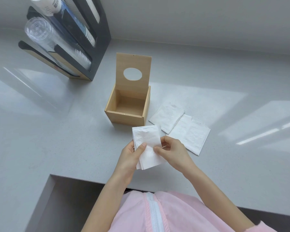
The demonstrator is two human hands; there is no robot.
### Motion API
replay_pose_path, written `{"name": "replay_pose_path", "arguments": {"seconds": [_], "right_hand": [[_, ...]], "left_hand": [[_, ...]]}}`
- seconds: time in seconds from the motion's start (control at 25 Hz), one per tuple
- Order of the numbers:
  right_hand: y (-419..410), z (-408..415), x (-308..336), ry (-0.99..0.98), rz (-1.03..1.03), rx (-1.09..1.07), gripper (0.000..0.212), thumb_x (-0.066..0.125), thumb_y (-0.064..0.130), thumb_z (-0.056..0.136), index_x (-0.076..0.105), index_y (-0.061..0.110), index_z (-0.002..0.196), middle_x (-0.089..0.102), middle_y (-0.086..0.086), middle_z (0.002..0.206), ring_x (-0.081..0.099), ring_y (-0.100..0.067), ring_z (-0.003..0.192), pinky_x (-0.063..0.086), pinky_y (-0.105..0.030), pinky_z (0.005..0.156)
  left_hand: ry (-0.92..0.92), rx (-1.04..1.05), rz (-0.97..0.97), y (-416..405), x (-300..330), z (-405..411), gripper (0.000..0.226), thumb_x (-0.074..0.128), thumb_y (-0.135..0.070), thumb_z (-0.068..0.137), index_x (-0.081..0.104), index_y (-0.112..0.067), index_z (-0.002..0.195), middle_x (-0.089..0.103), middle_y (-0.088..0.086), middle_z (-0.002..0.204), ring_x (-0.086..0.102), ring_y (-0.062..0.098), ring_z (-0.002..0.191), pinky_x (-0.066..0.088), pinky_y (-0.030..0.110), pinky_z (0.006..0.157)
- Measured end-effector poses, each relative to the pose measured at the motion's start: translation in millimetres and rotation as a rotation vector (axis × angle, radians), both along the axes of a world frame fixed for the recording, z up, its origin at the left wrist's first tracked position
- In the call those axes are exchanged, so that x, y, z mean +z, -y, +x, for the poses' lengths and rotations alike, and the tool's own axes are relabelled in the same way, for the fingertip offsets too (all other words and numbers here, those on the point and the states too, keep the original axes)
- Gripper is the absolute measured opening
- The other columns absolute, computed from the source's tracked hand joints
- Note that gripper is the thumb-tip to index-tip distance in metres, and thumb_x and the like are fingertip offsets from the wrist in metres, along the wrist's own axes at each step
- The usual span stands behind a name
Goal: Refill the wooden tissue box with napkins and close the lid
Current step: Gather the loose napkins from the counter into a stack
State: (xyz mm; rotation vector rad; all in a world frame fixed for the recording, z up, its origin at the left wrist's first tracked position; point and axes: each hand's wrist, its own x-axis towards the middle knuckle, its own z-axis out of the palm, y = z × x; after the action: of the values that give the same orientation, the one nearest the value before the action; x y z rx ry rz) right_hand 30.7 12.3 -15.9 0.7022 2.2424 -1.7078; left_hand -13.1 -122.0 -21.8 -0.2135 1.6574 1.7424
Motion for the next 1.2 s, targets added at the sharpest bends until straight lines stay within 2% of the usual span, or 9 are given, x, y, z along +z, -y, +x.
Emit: {"name": "replay_pose_path", "arguments": {"seconds": [0.24, 0.32, 0.4, 0.48, 0.56, 0.76, 0.96, 1.12, 1.2], "right_hand": [[-53, -25, 6, -0.023, 0.143, -0.15, 0.014, 0.054, 0.018, 0.091, 0.061, 0.023, 0.08, 0.065, 0.003, 0.077, 0.063, -0.016, 0.079, 0.046, -0.03, 0.073], [-79, -42, 2, 0.015, 0.334, -0.173, 0.014, 0.055, 0.021, 0.09, 0.063, 0.015, 0.099, 0.063, 0.0, 0.092, 0.059, -0.017, 0.089, 0.045, -0.028, 0.078], [-96, -61, -9, 0.099, 0.498, -0.117, 0.035, 0.056, 0.027, 0.088, 0.055, 0.011, 0.119, 0.057, -0.007, 0.116, 0.054, -0.022, 0.108, 0.046, -0.034, 0.089], [-100, -78, -19, 0.192, 0.625, -0.061, 0.049, 0.058, 0.03, 0.087, 0.045, 0.008, 0.128, 0.043, -0.014, 0.132, 0.041, -0.029, 0.123, 0.038, -0.039, 0.098], [-101, -91, -27, 0.268, 0.689, -0.051, 0.053, 0.06, 0.031, 0.086, 0.041, 0.006, 0.129, 0.036, -0.017, 0.135, 0.034, -0.033, 0.126, 0.034, -0.039, 0.099], [-100, -100, -35, 0.353, 0.657, -0.106, 0.039, 0.058, 0.023, 0.086, 0.051, 0.009, 0.121, 0.038, -0.015, 0.133, 0.034, -0.032, 0.125, 0.031, -0.038, 0.1], [-94, -96, -38, 0.205, 0.693, -0.109, 0.027, 0.05, 0.015, 0.087, 0.058, 0.009, 0.113, 0.051, -0.013, 0.124, 0.04, -0.03, 0.119, 0.034, -0.036, 0.095], [-84, -83, -14, -0.067, 0.383, -0.276, 0.019, 0.045, 0.011, 0.09, 0.052, 0.006, 0.107, 0.055, -0.002, 0.09, 0.048, -0.019, 0.081, 0.039, -0.02, 0.062], [-80, -70, 2, -0.131, 0.211, -0.361, 0.012, 0.045, 0.013, 0.09, 0.048, 0.013, 0.102, 0.05, 0.003, 0.079, 0.047, -0.016, 0.075, 0.036, -0.016, 0.057]], "left_hand": [[0.0, 0.006, -0.02, -3, -1, -9, 0.012, 0.052, -0.017, 0.092, 0.062, -0.024, 0.092, 0.069, -0.003, 0.093, 0.066, 0.011, 0.081, 0.051, 0.026, 0.069], [0.008, 0.003, -0.023, -4, 0, -12, 0.012, 0.052, -0.017, 0.092, 0.062, -0.024, 0.092, 0.068, -0.003, 0.092, 0.065, 0.009, 0.078, 0.052, 0.021, 0.064], [0.02, -0.006, -0.03, -6, -1, -14, 0.012, 0.051, -0.018, 0.092, 0.062, -0.023, 0.093, 0.068, -0.002, 0.094, 0.065, 0.011, 0.08, 0.052, 0.02, 0.063], [0.036, -0.011, -0.036, -8, 0, -15, 0.012, 0.051, -0.018, 0.092, 0.062, -0.023, 0.093, 0.067, 0.0, 0.096, 0.064, 0.013, 0.083, 0.051, 0.024, 0.068], [0.049, -0.008, -0.035, -10, 0, -17, 0.012, 0.051, -0.017, 0.092, 0.062, -0.022, 0.093, 0.067, 0.001, 0.098, 0.064, 0.015, 0.085, 0.05, 0.027, 0.072], [0.052, -0.008, -0.046, -12, -1, -19, 0.013, 0.05, -0.017, 0.093, 0.062, -0.023, 0.094, 0.067, 0.0, 0.096, 0.064, 0.015, 0.085, 0.049, 0.028, 0.073], [0.042, -0.025, -0.043, -12, -1, -20, 0.016, 0.047, -0.017, 0.094, 0.061, -0.024, 0.094, 0.067, -0.003, 0.094, 0.064, 0.013, 0.083, 0.049, 0.026, 0.071], [0.049, -0.035, -0.037, -13, -1, -21, 0.021, 0.041, -0.017, 0.097, 0.06, -0.025, 0.093, 0.067, -0.005, 0.091, 0.063, 0.01, 0.081, 0.048, 0.025, 0.066], [0.066, -0.035, -0.027, -13, -3, -21, 0.023, 0.039, -0.017, 0.097, 0.06, -0.025, 0.093, 0.067, -0.005, 0.091, 0.063, 0.009, 0.081, 0.048, 0.026, 0.066]]}}
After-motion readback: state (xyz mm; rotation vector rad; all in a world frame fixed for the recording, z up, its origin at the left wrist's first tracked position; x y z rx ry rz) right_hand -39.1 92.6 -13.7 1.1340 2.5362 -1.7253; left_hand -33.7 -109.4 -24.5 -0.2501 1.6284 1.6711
